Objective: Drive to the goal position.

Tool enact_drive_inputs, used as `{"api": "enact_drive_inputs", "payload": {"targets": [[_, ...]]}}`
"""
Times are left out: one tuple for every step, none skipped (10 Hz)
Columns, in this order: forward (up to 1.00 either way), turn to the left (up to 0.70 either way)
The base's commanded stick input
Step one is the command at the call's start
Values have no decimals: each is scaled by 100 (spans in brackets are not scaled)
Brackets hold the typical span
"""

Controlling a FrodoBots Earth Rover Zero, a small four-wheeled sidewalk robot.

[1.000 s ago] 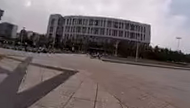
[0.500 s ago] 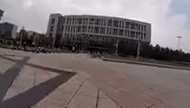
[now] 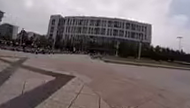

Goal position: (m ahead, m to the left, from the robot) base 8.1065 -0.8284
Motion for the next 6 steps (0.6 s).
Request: {"api": "enact_drive_inputs", "payload": {"targets": [[70, 14], [70, 14], [70, 14], [70, 14], [70, 14], [70, 2]]}}
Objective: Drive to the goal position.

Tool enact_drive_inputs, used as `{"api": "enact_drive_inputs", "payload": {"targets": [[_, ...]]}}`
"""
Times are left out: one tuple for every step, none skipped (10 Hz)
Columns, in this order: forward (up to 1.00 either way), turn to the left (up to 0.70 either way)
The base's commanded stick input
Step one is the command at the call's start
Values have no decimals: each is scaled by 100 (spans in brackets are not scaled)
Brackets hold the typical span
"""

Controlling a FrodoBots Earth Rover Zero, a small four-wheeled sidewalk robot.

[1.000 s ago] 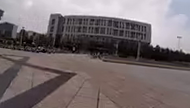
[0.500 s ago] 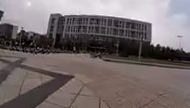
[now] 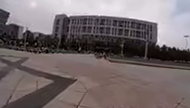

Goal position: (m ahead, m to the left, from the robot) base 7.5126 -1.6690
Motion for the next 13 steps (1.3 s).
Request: {"api": "enact_drive_inputs", "payload": {"targets": [[70, 0], [70, 0], [70, 0], [70, 0], [70, 0], [70, 0], [70, 0], [70, 0], [70, 0], [70, 0], [70, 0], [70, 0], [70, 0]]}}
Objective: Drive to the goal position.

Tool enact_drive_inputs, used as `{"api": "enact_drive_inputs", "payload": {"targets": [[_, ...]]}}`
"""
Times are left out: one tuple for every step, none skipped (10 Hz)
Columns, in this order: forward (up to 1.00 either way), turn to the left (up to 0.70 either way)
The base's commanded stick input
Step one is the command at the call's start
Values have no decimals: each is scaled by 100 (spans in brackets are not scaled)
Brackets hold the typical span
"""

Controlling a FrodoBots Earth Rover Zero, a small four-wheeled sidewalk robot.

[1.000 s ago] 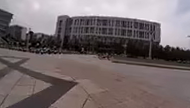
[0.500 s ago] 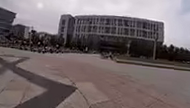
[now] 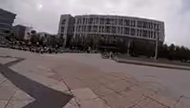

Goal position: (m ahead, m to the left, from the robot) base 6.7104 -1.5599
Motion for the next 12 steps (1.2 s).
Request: {"api": "enact_drive_inputs", "payload": {"targets": [[70, 0], [70, 0], [70, 0], [70, 0], [70, 0], [70, 0], [70, 0], [70, 0], [70, 0], [70, 0], [70, 0], [70, 0]]}}
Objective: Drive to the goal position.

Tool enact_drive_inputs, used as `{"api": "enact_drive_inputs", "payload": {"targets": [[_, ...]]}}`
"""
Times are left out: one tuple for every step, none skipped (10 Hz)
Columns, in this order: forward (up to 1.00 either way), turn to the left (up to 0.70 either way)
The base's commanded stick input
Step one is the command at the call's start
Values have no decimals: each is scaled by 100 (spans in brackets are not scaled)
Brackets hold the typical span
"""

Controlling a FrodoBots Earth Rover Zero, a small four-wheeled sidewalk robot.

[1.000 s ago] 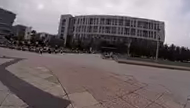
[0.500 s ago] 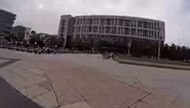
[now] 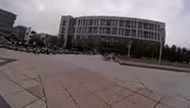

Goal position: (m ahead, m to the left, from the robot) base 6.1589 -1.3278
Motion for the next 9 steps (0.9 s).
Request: {"api": "enact_drive_inputs", "payload": {"targets": [[70, -2], [70, -14], [70, -14], [70, -14], [70, -14], [70, -14], [70, -12], [70, -8], [70, -5]]}}
